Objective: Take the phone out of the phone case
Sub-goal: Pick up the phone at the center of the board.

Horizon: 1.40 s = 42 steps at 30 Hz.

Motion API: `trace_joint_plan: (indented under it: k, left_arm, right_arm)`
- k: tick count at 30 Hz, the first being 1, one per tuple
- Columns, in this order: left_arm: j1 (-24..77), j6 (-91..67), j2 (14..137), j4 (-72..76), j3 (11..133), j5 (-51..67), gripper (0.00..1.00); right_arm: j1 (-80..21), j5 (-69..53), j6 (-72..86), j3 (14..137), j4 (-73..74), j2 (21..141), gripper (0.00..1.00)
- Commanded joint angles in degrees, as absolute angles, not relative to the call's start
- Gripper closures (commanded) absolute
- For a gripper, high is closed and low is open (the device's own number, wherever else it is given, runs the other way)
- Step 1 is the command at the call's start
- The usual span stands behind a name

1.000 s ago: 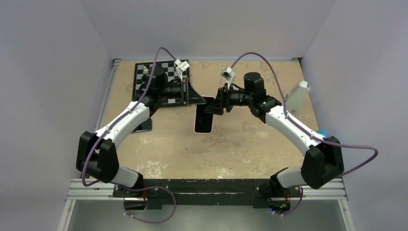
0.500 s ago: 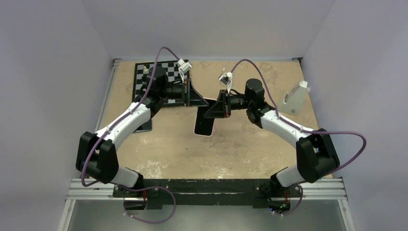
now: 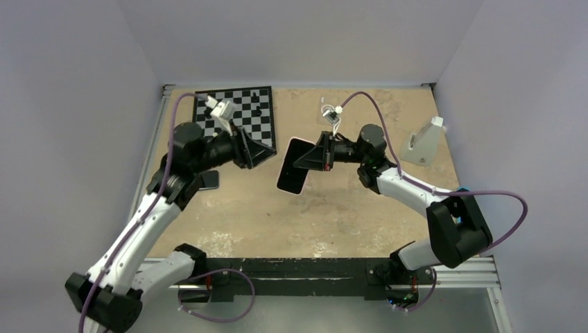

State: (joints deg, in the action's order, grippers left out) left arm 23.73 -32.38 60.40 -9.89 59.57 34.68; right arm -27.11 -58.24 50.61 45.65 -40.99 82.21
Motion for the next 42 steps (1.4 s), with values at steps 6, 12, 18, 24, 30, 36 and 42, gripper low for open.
trace_joint_plan:
  k: [6, 12, 18, 24, 30, 36, 42]
  left_arm:
    - [23.7, -42.8, 40.7, -8.2, 41.9, 33.3, 0.39]
    - [23.9, -49.2, 41.3, 3.6, 36.9, 40.7, 0.43]
    - [24.0, -52.7, 42.7, 9.2, 32.9, 43.2, 0.51]
    - [24.0, -56.0, 42.1, 15.8, 29.8, 45.0, 0.68]
    - [24.0, -56.9, 42.5, 18.9, 29.2, 48.6, 0.68]
    - [24.0, -57.0, 42.9, 22.6, 29.2, 51.0, 0.76]
    - [24.0, -61.0, 44.8, 44.7, 26.8, 58.4, 1.00]
  right_arm:
    - [-27.4, -58.1, 64.3, 46.3, -55.7, 78.9, 1.00]
    - [-29.7, -57.5, 69.0, 46.4, -60.2, 79.7, 1.00]
    - [-30.6, -56.1, 76.8, 45.0, -70.6, 82.4, 1.00]
    - [-30.6, -55.6, 80.1, 44.6, -75.0, 84.8, 1.00]
    - [-30.5, -54.4, 80.4, 44.7, -74.4, 85.9, 1.00]
    - [-30.6, -54.7, 80.6, 45.3, -74.3, 87.4, 1.00]
    - [-30.6, -59.8, 82.9, 46.8, -77.3, 89.1, 1.00]
